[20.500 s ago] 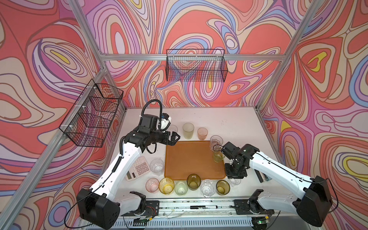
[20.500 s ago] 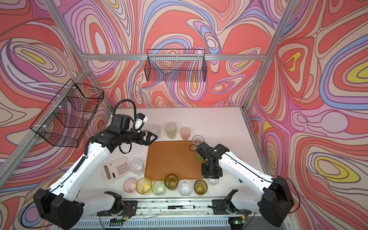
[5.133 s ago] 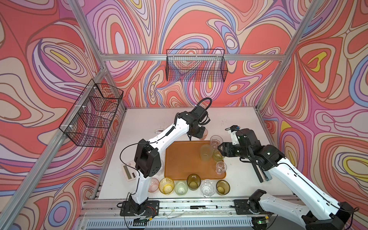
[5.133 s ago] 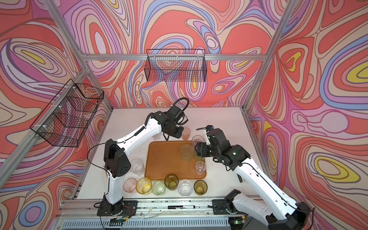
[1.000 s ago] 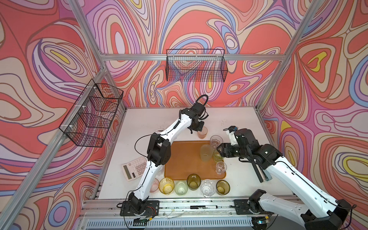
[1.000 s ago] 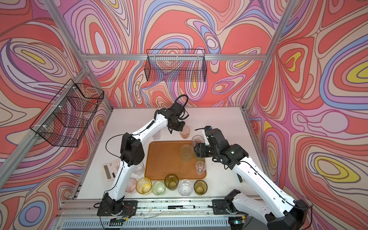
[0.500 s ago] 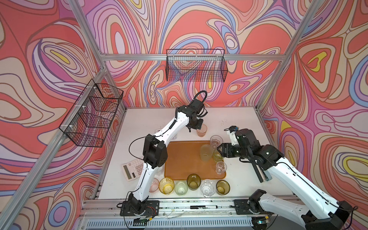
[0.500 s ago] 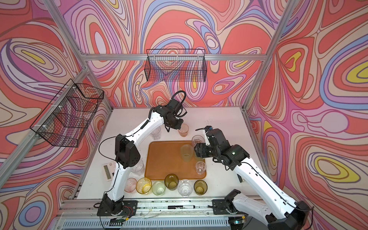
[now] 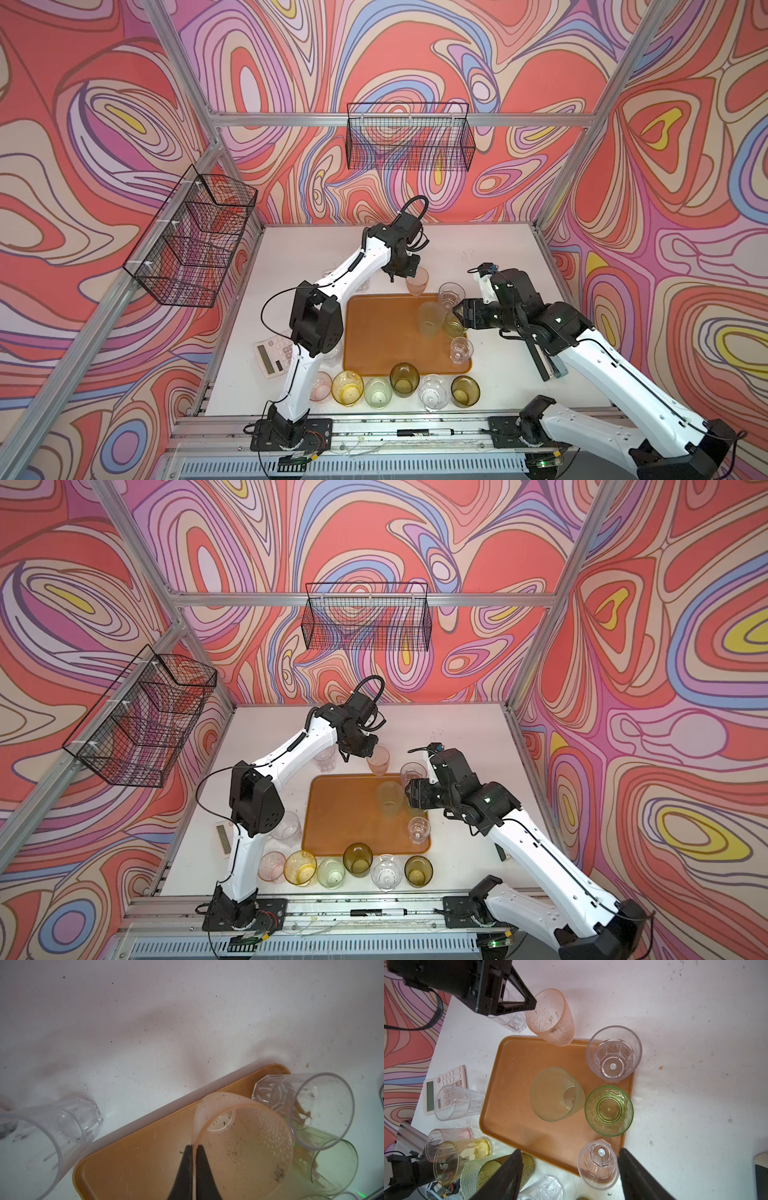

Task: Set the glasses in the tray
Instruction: 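Lift the pink glass with left gripper and carry it onto the tray edge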

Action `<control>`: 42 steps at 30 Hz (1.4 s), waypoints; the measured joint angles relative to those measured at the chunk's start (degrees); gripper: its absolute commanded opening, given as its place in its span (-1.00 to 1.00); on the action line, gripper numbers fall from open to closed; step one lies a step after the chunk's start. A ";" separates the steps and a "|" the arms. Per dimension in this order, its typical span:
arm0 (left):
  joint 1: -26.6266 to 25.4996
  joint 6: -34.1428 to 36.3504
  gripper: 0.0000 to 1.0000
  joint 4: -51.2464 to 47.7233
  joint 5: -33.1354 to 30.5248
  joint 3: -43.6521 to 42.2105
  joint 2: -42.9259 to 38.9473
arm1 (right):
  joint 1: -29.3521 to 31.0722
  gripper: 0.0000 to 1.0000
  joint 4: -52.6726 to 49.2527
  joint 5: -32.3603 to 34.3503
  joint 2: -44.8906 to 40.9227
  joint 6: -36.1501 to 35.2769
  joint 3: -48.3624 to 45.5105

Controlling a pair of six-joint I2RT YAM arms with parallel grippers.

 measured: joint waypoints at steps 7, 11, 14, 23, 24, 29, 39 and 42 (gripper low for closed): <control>-0.17 -0.39 -1.00 0.35 0.20 -2.25 -0.94 | 0.00 0.51 0.00 0.00 0.00 0.02 0.00; -0.55 -0.42 -1.00 0.37 0.13 -2.99 -1.14 | 0.00 0.51 0.02 0.00 0.00 0.02 0.00; -0.98 -0.59 -1.00 0.39 0.15 -3.15 -1.14 | 0.00 0.51 0.04 0.00 0.00 0.02 -0.02; -2.38 -1.22 -1.00 0.59 0.13 -3.15 -1.14 | 0.00 0.50 0.04 -0.02 0.00 0.02 -0.02; -2.45 -1.27 -1.00 0.59 0.15 -3.15 -1.14 | 0.00 0.50 0.04 0.00 0.00 0.02 -0.02; -2.80 -1.31 -1.00 0.74 0.15 -3.23 -1.14 | 0.00 0.50 0.04 0.00 0.00 0.02 -0.28; -3.21 -1.77 -1.00 1.11 0.15 -3.26 -1.03 | 0.00 0.50 0.04 -0.02 0.00 0.04 -0.44; -3.28 -1.88 -1.00 1.29 0.15 -3.28 -0.76 | 0.00 0.50 0.04 -0.02 0.00 0.04 -0.44</control>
